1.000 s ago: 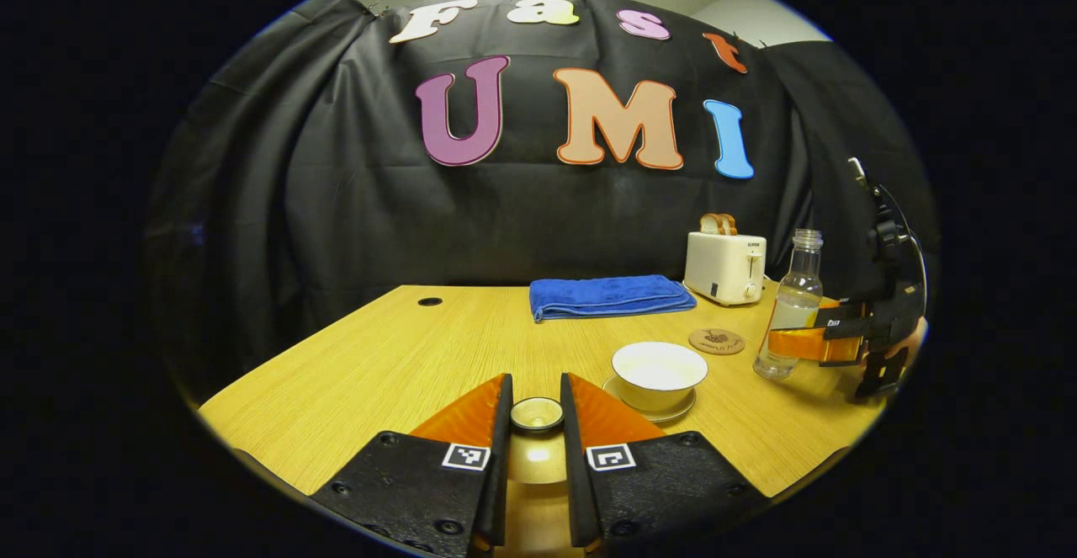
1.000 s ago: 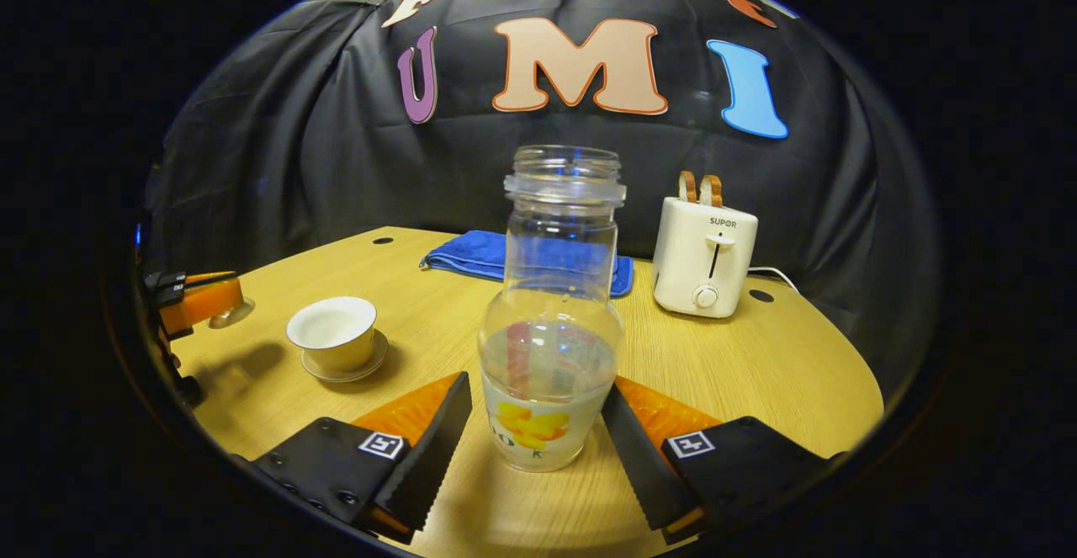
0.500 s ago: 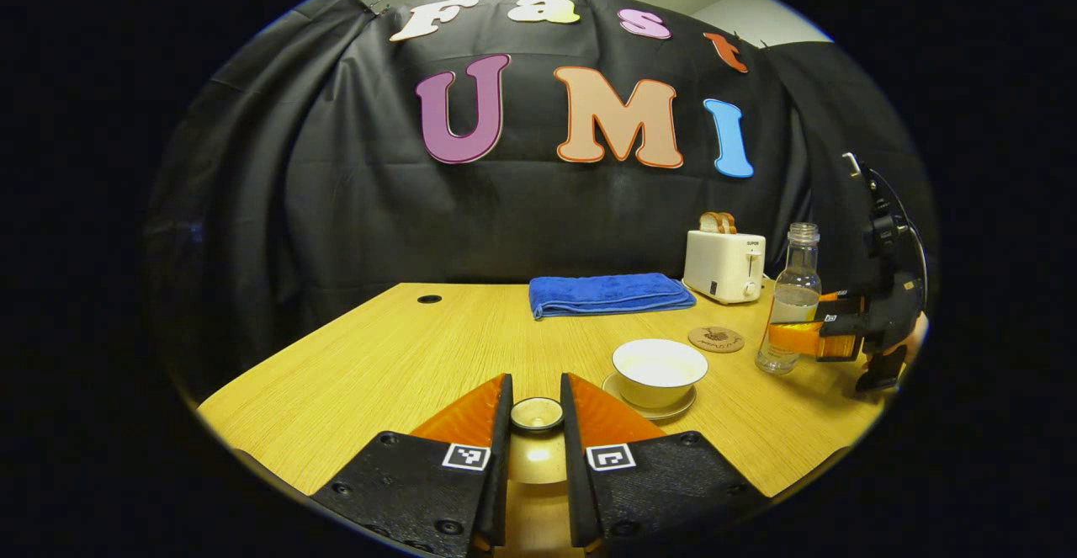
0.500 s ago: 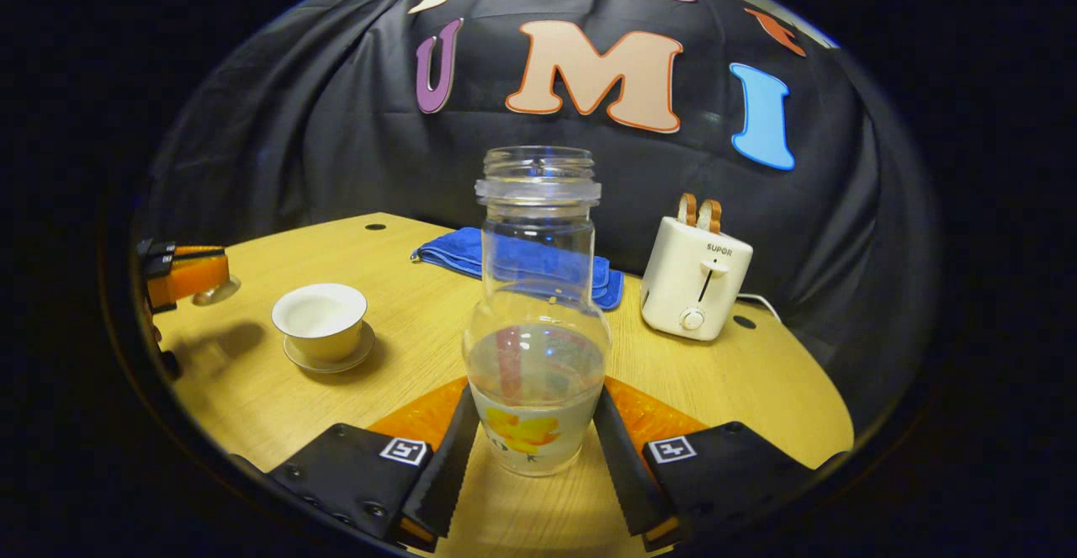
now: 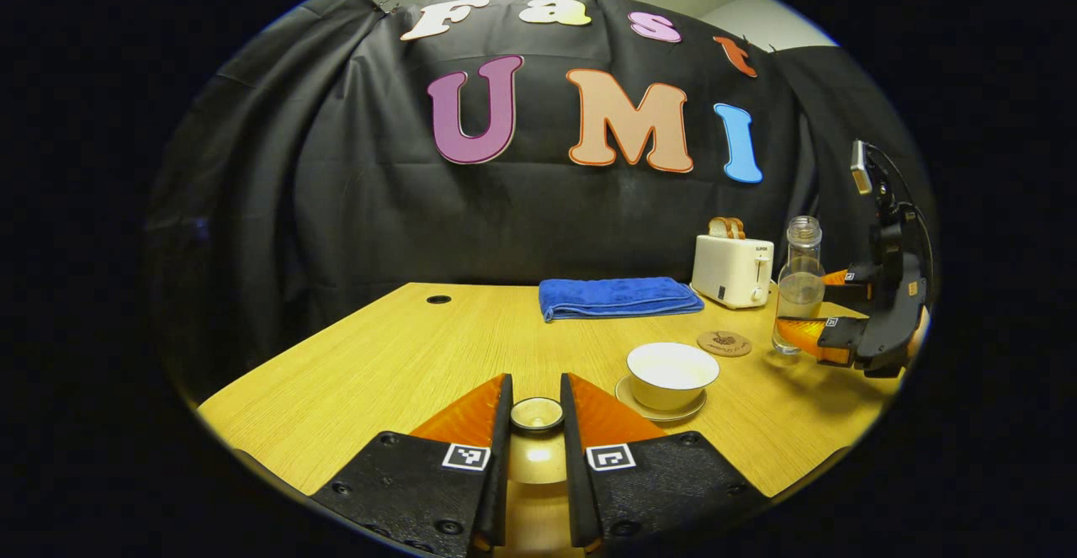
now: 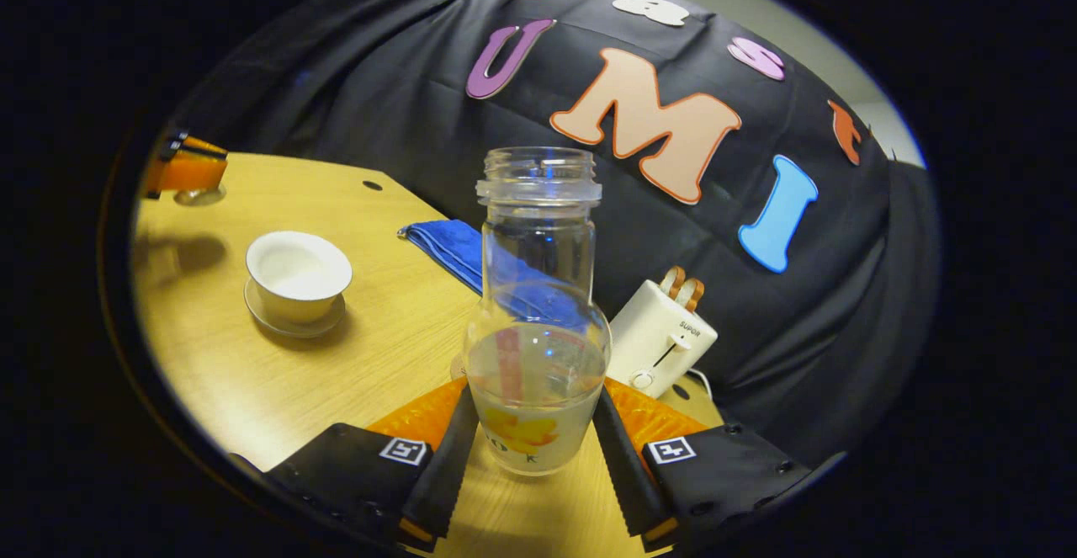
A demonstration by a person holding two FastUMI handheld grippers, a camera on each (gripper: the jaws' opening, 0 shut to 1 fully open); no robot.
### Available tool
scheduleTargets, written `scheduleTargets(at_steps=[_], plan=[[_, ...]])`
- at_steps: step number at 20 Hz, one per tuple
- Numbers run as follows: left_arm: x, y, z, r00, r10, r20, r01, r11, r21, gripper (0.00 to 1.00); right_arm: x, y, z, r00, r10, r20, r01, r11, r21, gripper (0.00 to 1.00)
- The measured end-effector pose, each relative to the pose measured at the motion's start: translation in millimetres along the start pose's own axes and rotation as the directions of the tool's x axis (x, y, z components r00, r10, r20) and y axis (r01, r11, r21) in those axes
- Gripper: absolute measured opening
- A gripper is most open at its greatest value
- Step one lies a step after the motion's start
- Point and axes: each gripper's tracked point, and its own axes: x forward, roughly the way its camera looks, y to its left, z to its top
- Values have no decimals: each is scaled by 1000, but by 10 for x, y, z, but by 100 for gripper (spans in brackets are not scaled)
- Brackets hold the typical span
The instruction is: Open the teacup lid with one hand, grasp the water bottle and pour water into the teacup with the other hand; after pouring, place the water bottle on the coaster and then close the teacup lid.
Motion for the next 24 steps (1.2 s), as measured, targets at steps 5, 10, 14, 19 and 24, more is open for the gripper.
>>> scheduleTargets(at_steps=[5,10,14,19,24], plan=[[-11,75,8,1000,11,-1,-11,1000,-5,27,82,114,64,999,-29,22,33,973,-230,79],[-18,156,3,1000,25,-4,-25,1000,-8,27,148,260,143,999,-28,40,42,913,-405,79],[-17,198,7,999,33,-2,-33,999,-19,27,123,360,176,999,-16,46,38,847,-530,79],[-17,234,3,999,40,-3,-40,999,-26,27,245,402,183,998,-21,55,51,770,-637,79],[-4,210,-10,999,32,-6,-32,999,-32,27,250,439,286,995,-39,97,98,672,-734,79]])
